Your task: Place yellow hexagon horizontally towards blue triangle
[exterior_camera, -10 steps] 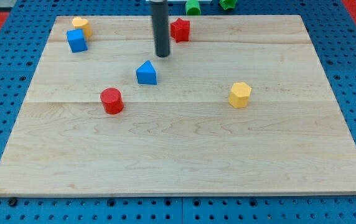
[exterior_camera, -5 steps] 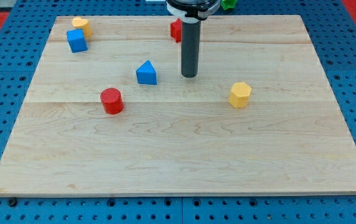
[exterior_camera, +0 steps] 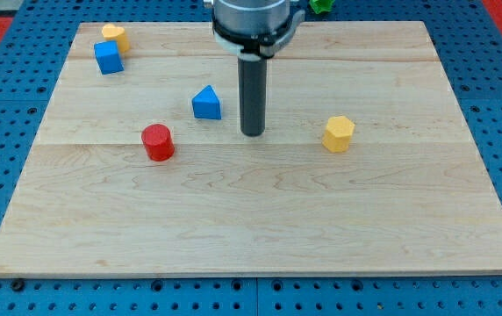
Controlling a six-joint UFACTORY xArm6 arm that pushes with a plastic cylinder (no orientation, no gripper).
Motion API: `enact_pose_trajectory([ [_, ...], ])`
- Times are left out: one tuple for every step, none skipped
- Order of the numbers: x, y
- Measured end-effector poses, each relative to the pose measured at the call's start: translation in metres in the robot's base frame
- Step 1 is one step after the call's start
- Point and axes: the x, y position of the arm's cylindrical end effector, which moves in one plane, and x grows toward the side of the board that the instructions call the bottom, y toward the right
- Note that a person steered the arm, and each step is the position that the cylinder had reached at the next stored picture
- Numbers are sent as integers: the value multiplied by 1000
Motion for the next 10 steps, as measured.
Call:
enact_pose_trajectory([
  [25, 89],
  [14, 143],
  [-16, 143],
  [-20, 142],
  [-22, 136],
  [-25, 134],
  [-25, 134],
  [-25, 139],
  [-25, 139],
  [-19, 125],
])
